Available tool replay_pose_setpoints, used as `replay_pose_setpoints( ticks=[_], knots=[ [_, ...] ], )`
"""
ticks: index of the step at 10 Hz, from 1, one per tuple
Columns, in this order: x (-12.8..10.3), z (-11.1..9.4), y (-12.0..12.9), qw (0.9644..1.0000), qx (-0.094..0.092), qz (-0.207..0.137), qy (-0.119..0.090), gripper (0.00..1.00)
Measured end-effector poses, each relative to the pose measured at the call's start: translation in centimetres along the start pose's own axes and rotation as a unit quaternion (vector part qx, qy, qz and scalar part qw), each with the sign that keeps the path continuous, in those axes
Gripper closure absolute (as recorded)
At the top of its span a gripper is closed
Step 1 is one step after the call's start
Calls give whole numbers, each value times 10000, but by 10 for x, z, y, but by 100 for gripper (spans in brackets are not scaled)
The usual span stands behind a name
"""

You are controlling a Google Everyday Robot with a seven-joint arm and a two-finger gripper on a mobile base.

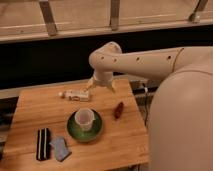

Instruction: Place the pepper on the white sponge

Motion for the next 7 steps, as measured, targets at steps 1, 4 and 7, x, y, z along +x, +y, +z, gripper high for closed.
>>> replay_pose_setpoints(
  ticks=[1,4,7],
  knots=[
    [-4,13,-17,9998,-61,196,30,20],
    [11,57,-71,9948,-165,983,205,20],
    [12,57,-66,9950,-183,959,217,20]
  ],
)
